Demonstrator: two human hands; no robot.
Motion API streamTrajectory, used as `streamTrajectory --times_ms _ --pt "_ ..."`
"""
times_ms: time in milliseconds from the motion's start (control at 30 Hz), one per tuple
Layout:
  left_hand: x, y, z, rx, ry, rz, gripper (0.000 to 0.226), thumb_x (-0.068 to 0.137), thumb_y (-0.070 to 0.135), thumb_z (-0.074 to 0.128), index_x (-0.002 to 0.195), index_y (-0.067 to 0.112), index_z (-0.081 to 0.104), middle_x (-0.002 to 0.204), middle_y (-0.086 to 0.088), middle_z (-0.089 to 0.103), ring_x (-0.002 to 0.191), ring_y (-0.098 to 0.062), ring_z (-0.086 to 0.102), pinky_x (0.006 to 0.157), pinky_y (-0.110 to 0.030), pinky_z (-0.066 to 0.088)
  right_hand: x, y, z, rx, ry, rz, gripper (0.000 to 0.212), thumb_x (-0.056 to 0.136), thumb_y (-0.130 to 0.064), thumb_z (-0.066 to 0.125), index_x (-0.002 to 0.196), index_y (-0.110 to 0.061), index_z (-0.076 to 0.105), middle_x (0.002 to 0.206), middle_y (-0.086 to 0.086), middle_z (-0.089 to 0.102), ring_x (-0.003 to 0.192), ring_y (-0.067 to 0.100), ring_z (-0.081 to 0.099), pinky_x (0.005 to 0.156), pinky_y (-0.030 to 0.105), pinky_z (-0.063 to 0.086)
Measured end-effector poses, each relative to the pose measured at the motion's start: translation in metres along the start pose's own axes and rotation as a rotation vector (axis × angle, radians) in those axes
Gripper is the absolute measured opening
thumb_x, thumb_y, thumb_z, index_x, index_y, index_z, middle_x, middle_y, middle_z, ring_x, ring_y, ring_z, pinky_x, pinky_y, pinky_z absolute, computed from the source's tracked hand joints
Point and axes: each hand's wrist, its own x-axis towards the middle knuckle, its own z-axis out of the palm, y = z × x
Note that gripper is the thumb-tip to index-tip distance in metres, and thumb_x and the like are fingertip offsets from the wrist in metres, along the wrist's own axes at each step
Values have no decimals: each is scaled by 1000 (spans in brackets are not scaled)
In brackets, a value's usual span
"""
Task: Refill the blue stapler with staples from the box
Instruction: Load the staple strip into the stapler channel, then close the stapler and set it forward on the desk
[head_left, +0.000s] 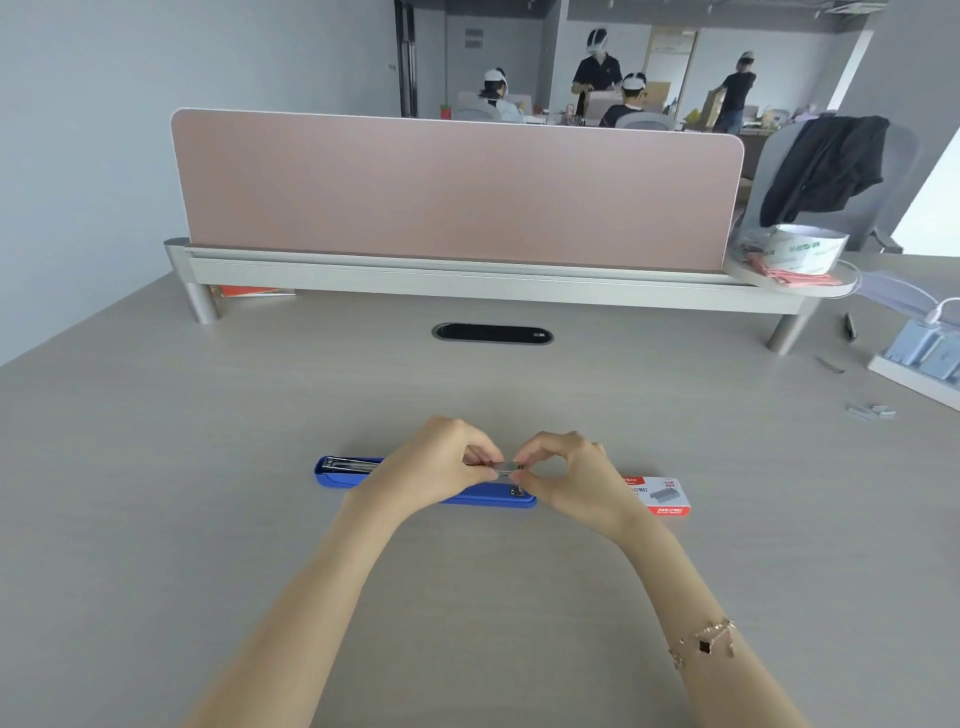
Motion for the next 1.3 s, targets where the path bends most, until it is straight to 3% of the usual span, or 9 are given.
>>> streamTrajectory --times_ms 167,433,600,733,900,1000,1100,1200,1300 --pt "1 -4 0 7 -25 -3 15 80 17 73 94 22 76 94 4 76 87 -5 69 85 -28 56 1 3 4 -38 21 -50 12 79 -27 66 90 -25 66 85 -18 67 93 -22 32 93 28 29" --pt "-1 -6 1 31 7 18 18 81 19 73 99 19 74 99 3 75 88 -5 67 83 -19 51 1 9 6 -56 30 -58 13 79 -30 68 91 -26 65 90 -13 72 92 -20 32 86 24 25" --pt "-6 -10 -4 133 -19 51 19 82 23 72 100 23 73 99 6 71 91 -9 64 84 -29 53 2 10 7 -78 53 -81 11 77 -31 69 87 -28 66 86 -13 72 94 -4 41 86 25 26" --pt "-19 -36 -19 192 13 22 26 78 32 74 104 31 69 99 11 66 92 -8 59 79 -27 49 2 11 5 -92 47 -76 14 78 -30 68 92 -26 66 90 -12 72 92 -8 39 89 25 27" --pt "-45 -75 -43 278 91 6 43 76 31 76 116 26 64 109 15 59 101 -5 52 85 -19 38 -2 14 10 -277 38 -87 25 73 -37 70 95 -25 66 100 -9 64 100 14 44 86 27 26" --pt "-56 -96 -60 247 87 -36 25 78 32 75 99 37 62 101 14 61 90 0 53 81 -25 44 -4 15 12 -371 26 -95 26 72 -41 68 95 -28 66 100 -5 62 99 18 44 81 29 25" --pt "-59 -101 -69 199 63 -74 15 78 28 76 85 28 63 88 5 61 85 -9 54 77 -34 47 -3 15 12 -379 26 -101 28 74 -44 67 98 -30 66 100 -4 61 100 19 45 80 29 24" --pt "-54 -95 -77 120 89 -77 22 75 19 79 78 35 64 84 5 65 77 -6 58 70 -22 45 -3 15 12 -352 23 -96 28 75 -43 67 99 -30 66 100 -4 61 100 18 45 80 29 24" --pt "-50 -79 -89 -37 173 -86 38 70 11 82 90 40 67 93 13 70 74 -1 64 73 -12 49 -3 18 13 -311 12 -80 26 75 -43 66 98 -31 65 97 -7 58 97 16 44 82 28 24"
